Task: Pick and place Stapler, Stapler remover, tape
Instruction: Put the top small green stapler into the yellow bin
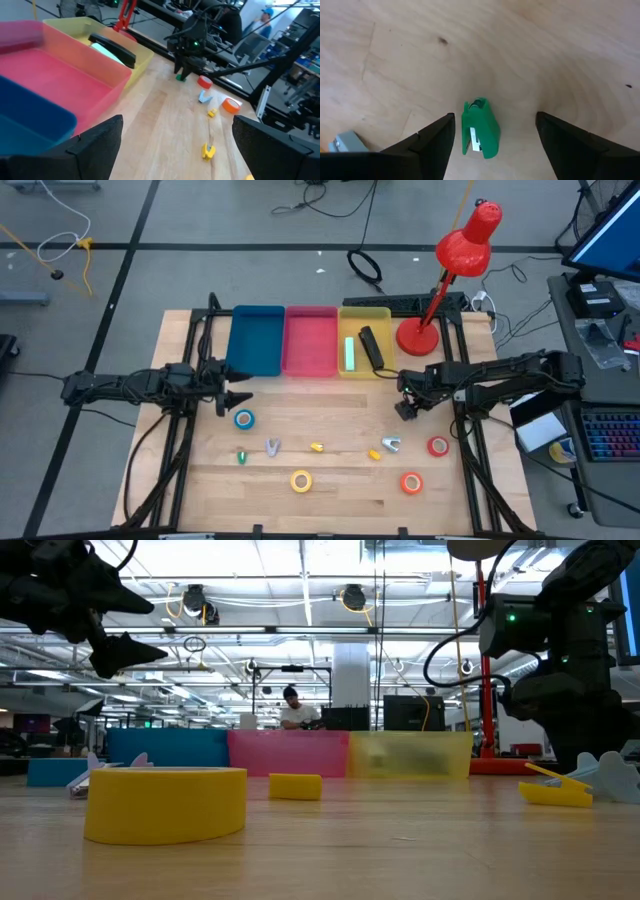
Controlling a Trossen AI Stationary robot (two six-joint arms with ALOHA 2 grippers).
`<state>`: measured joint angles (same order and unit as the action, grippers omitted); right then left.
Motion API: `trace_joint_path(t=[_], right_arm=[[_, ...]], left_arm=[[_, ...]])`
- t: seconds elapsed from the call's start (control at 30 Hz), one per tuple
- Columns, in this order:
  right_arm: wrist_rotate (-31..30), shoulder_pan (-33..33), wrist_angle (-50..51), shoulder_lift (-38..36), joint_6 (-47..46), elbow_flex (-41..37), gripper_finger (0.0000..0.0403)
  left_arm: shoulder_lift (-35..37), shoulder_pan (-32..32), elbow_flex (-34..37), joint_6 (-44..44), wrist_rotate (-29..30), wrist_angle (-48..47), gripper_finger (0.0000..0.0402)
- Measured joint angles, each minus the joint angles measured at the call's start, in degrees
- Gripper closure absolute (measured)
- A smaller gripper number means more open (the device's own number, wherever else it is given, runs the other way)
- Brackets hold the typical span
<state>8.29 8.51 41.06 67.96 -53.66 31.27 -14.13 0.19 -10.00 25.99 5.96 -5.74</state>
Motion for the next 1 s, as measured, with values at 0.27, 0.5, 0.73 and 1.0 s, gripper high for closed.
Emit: trace_joint_path(t=[0.27,0.5,0.73,1.0], right_arm=[[-0.8,0.0,0.3,0.0,-2.7,-0.1,0.0209],[-1.1,0.0,0.7,0.1,-4.4,-0.2,0.0268],[-0.9,0.0,0.9,0.1,-5.7,-0.1,0.0322],[3.5,0.4,-2.5,0.2,-5.5,3.3,0.0344]], left_arm=[[0.0,0.0,0.0,-0.3,0.6,0.0,0.0027],[0.0,0.0,0.0,-0.5,0.6,0.0,0.003],[0.0,0.0,0.0,-0.5,0.6,0.0,0.0025],[0.0,0.0,0.0,-0.4,0.6,0.0,0.0029]])
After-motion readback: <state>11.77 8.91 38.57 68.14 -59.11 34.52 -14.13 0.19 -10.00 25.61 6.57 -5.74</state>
